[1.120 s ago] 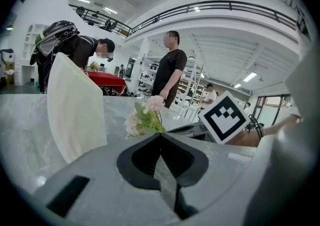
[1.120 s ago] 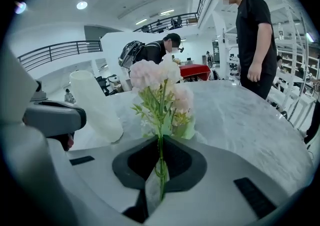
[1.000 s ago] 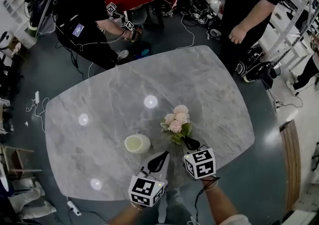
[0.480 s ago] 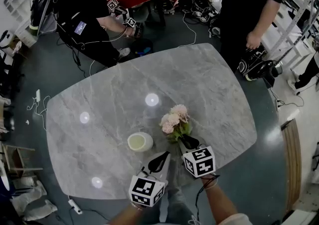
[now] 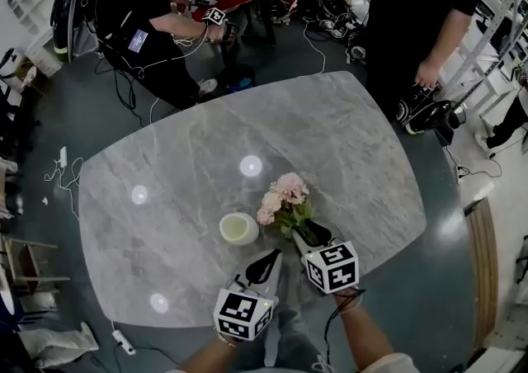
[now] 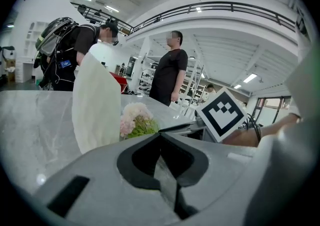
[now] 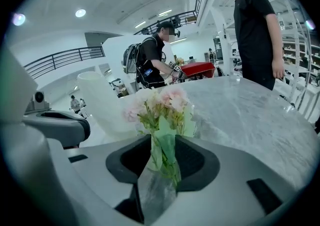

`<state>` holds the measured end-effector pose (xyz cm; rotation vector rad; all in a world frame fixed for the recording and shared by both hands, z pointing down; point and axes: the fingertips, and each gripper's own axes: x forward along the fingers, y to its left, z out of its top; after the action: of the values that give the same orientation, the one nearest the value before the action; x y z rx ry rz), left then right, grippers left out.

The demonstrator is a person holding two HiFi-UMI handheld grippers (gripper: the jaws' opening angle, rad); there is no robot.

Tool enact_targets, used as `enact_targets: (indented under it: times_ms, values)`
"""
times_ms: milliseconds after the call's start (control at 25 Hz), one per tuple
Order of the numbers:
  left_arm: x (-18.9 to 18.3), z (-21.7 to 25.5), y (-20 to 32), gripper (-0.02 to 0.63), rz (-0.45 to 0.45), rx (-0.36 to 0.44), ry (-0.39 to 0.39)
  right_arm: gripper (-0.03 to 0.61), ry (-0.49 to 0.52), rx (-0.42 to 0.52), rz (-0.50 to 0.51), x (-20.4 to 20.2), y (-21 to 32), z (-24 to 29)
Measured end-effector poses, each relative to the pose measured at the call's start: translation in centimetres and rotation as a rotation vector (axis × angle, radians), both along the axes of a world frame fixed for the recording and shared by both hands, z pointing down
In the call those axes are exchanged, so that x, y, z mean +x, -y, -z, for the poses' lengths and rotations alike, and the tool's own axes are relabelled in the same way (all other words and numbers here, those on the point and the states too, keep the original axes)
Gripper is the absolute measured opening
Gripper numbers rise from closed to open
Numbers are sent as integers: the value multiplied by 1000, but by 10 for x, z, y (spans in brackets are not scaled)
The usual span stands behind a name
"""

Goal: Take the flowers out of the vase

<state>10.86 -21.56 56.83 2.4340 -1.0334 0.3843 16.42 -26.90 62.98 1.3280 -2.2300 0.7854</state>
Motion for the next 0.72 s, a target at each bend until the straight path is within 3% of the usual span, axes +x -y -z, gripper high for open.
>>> enact_targets:
  times_ms: [560, 720]
  values:
    - [-18, 17, -10, 9, 5, 35, -18, 115, 5, 69, -78, -1, -9, 33]
    - [-28, 28, -14, 9, 7, 58, -27, 80, 3, 98, -128, 0, -10, 49]
